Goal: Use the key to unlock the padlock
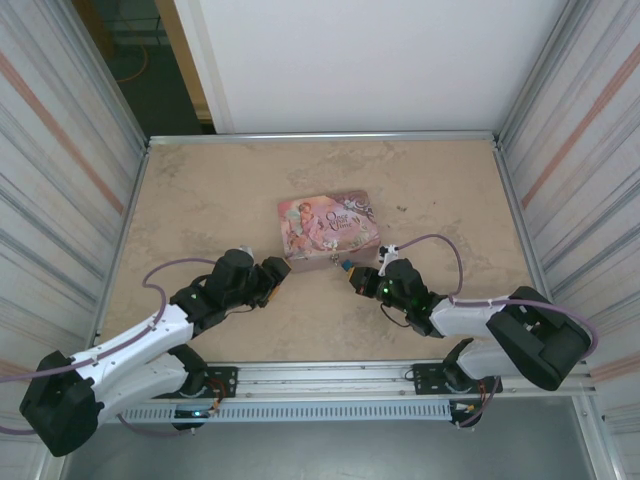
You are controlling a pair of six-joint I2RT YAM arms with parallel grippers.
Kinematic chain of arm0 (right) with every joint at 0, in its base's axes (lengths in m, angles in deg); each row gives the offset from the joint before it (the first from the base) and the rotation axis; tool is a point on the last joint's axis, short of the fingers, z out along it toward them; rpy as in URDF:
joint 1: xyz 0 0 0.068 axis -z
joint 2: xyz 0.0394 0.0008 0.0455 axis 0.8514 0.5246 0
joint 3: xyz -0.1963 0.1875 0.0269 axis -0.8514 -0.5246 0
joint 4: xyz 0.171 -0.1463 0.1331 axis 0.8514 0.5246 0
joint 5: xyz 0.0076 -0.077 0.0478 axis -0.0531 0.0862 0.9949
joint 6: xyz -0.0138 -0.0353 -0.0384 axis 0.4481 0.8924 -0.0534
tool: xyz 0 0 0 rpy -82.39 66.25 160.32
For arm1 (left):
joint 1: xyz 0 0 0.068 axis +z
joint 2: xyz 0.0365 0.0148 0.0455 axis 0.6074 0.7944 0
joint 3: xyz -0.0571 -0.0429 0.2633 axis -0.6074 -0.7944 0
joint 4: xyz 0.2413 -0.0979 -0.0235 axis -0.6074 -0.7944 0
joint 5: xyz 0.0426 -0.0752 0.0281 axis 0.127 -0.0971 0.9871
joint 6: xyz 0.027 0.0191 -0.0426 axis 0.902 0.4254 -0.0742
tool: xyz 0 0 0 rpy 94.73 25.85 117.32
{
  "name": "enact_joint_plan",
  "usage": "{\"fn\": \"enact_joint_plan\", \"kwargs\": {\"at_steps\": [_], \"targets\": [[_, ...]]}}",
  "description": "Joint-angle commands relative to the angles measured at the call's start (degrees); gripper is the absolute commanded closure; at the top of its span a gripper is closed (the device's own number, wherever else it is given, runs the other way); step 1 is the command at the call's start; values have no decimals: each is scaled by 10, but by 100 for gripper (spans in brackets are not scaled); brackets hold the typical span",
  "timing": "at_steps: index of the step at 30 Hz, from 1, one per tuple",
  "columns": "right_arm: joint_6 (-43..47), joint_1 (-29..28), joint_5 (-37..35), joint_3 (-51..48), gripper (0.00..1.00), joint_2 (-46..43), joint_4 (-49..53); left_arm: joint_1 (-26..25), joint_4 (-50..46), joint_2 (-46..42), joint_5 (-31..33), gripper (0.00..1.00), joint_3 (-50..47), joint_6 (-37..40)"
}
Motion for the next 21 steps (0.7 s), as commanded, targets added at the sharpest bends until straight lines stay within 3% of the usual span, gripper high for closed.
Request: {"fn": "enact_joint_plan", "kwargs": {"at_steps": [1, 7, 15, 21], "targets": [[-5, 5, -6, -5, 85, 9, 54, 4, 8, -5, 0, 36, 10, 12], [15, 5, -12, 3, 67, -20, 97, 15, 3, -14, -7, 36, 4, 13], [78, 11, -29, 16, 52, -102, 192, 35, -19, -30, -18, 35, 4, 32], [126, 29, -11, 21, 36, -151, 206, 66, -19, -29, -47, 34, 9, 59]]}}
